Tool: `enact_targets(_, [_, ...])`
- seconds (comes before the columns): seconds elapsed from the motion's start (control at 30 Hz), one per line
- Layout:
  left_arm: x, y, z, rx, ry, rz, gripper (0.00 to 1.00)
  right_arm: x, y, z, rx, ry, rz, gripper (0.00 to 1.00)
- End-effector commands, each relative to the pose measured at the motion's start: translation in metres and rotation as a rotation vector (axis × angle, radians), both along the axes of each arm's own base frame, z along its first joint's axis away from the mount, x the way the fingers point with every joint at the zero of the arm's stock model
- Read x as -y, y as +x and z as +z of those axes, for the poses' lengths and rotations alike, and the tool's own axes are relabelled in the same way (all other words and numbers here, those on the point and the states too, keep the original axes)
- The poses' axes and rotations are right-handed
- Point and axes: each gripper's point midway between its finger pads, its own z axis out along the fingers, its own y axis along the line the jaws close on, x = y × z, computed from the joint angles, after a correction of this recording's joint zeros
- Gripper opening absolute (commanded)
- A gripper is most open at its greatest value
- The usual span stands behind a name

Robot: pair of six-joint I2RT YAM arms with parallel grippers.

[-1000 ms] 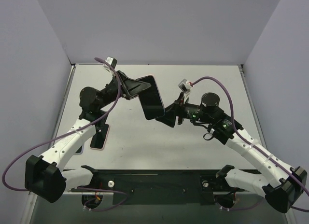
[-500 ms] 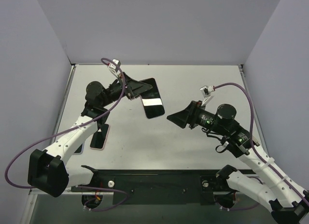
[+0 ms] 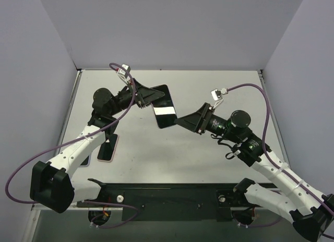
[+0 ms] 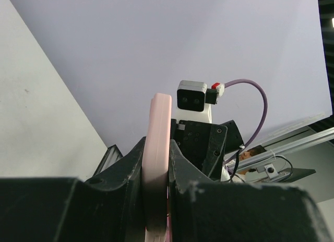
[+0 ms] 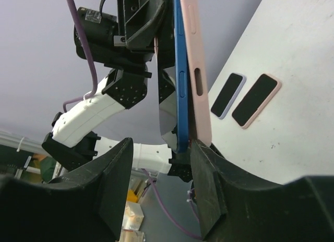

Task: Take the phone out of the phone case
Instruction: Remove the phone case from the phone.

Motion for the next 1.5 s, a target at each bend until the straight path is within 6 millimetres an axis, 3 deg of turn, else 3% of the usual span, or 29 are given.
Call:
enact_targets(0.0, [-0.007,-0.011,0.03,0.102,-0.055,0.011,0.0,-0.013,-0.012,0.024,0.062,0.063,0.068,0.42])
enact_targets(0.23, [-0.002,-0.024,0.035,0.121,-0.066,-0.037,0.0,-0.022,-0.005,0.022,0.053,0.072,0.07,0.42])
enact_targets(0.43, [0.011,-0.051,0.034,0.137,-0.081,-0.172,0.0,-0.029,0.003,0.03,0.078,0.063,0.078,0.39])
enact_targets(0.63, [0.015,-0.065,0.037,0.146,-0.095,-0.202,0.0,-0.033,0.015,0.027,0.09,0.051,0.052,0.21])
enact_targets(0.7, [0.014,-0.066,0.037,0.149,-0.096,-0.201,0.0,-0.032,0.017,0.027,0.091,0.055,0.041,0.07])
enact_targets(0.73, [0.013,-0.066,0.036,0.148,-0.095,-0.194,0.07,-0.031,0.017,0.027,0.088,0.06,0.04,0.0])
enact_targets(0.87, [0.003,-0.062,0.033,0.159,-0.121,-0.116,0.43,-0.023,0.012,0.04,0.086,0.116,0.038,0.0])
enact_targets(0.9, [0.001,-0.062,0.031,0.161,-0.123,-0.105,0.46,-0.02,0.011,0.042,0.078,0.133,0.038,0.0])
enact_targets(0.93, [-0.003,-0.066,0.032,0.181,-0.138,-0.094,0.63,-0.017,0.008,0.047,0.085,0.145,0.039,0.0])
enact_targets(1.0, [-0.007,-0.071,0.032,0.204,-0.152,-0.088,0.71,-0.01,0.004,0.052,0.087,0.168,0.039,0.0])
enact_targets(1.2, [-0.014,-0.077,0.025,0.225,-0.155,-0.056,0.68,0.001,-0.011,0.073,0.105,0.241,0.07,0.0])
enact_targets(1.3, [-0.011,-0.075,0.018,0.226,-0.123,-0.046,0.61,0.002,-0.015,0.082,0.108,0.281,0.088,0.0])
enact_targets(1.47, [0.001,-0.085,0.018,0.244,-0.106,-0.085,0.6,0.003,-0.018,0.089,0.12,0.301,0.097,0.0])
